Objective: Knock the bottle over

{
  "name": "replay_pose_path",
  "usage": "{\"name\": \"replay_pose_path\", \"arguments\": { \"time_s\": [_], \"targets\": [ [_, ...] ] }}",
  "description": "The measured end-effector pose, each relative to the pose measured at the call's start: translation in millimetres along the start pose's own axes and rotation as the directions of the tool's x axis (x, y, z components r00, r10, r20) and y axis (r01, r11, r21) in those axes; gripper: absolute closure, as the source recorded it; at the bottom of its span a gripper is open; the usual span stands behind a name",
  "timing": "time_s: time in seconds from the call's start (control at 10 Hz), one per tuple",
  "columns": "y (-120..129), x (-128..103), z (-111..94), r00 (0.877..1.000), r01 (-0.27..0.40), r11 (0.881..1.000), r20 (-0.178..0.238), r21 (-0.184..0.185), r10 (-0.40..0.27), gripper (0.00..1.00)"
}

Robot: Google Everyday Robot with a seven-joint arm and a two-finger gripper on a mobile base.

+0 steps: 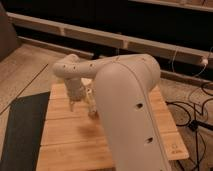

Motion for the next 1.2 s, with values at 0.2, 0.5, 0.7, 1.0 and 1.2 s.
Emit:
{"name": "replay_pose_path", "arguments": {
  "time_s": [0.2,0.5,0.7,1.0,1.2],
  "targets": [
    [-2.0,-24.7,-15.1,0.996,0.035,0.999,0.086,0.018,-0.036,0.35],
    [6.6,-42.6,-41.5,0.979,0.094,0.995,0.181,0.026,-0.097,0.35],
    [12.2,-39.6,-49.5,0.970,0.121,0.992,0.207,0.037,-0.126,0.35],
    [21.4,-25.2,-58.2,0.964,0.124,0.992,0.239,-0.004,-0.120,0.35],
    [27.4,-6.7,-59.8,0.963,0.120,0.991,0.247,-0.056,-0.103,0.35]
  ]
}}
